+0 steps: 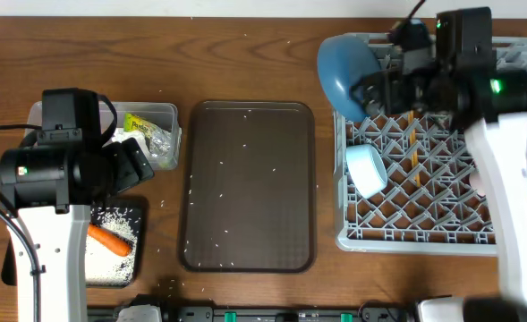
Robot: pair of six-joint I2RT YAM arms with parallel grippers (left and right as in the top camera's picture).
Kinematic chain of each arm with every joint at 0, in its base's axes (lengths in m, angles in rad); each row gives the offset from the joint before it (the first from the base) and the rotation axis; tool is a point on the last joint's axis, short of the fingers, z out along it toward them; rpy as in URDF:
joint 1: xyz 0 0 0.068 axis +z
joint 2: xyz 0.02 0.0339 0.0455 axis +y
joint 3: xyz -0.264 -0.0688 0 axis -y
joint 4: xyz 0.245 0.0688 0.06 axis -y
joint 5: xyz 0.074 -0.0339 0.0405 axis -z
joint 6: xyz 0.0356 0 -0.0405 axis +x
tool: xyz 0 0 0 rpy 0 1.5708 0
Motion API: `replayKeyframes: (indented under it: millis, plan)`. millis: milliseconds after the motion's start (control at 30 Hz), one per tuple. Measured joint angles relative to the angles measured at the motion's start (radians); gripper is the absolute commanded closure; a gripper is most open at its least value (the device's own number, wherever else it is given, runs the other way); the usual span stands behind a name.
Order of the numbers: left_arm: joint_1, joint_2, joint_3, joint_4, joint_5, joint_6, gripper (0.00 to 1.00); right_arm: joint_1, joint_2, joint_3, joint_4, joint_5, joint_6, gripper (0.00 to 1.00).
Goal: Sort waste into correct bins and load items into the dishwasher rack
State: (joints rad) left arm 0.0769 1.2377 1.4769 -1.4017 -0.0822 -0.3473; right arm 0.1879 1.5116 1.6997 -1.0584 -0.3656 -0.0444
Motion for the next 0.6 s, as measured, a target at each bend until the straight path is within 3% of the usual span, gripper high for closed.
replayKeyframes:
  millis: [267, 600]
  plan:
    - [0.0, 0.0, 0.0, 0.0, 0.0, 0.0, 0.02, 0.174, -0.145, 0.0, -0.058, -0.053, -0.013, 0.01]
    - [0.0, 0.0, 0.0, 0.0, 0.0, 0.0, 0.02, 0.184, -0.251, -0.002, -0.2, 0.134, -0.108, 0.01]
